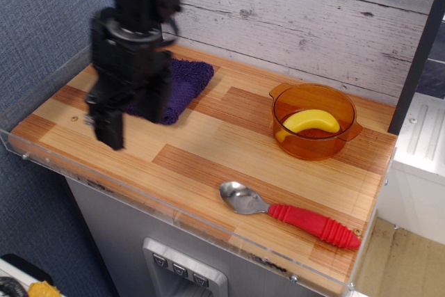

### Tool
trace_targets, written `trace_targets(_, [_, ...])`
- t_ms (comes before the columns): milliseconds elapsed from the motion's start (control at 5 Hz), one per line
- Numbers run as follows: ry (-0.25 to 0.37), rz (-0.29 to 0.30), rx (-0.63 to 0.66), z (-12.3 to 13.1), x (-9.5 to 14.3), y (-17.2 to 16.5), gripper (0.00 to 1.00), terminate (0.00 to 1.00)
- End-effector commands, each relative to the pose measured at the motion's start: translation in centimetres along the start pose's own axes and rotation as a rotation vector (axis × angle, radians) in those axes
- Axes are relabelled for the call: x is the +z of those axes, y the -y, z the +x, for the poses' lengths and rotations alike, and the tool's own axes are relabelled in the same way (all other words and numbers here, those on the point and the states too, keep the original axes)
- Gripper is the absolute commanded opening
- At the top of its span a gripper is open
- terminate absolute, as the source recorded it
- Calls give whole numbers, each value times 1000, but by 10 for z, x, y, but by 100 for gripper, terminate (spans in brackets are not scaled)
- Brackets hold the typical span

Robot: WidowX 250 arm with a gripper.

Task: Move spoon to front right table edge parallel to front

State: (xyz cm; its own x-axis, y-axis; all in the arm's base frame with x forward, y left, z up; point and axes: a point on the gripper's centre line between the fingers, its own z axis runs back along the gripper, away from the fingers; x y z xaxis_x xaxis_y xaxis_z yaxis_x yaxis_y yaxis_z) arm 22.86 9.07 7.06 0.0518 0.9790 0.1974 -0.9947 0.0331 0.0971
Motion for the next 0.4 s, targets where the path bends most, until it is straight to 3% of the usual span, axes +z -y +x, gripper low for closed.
trace_targets(0, [57, -108, -79, 38, 7, 11, 100, 0])
trace_targets(200, [57, -108, -79, 38, 7, 11, 100, 100])
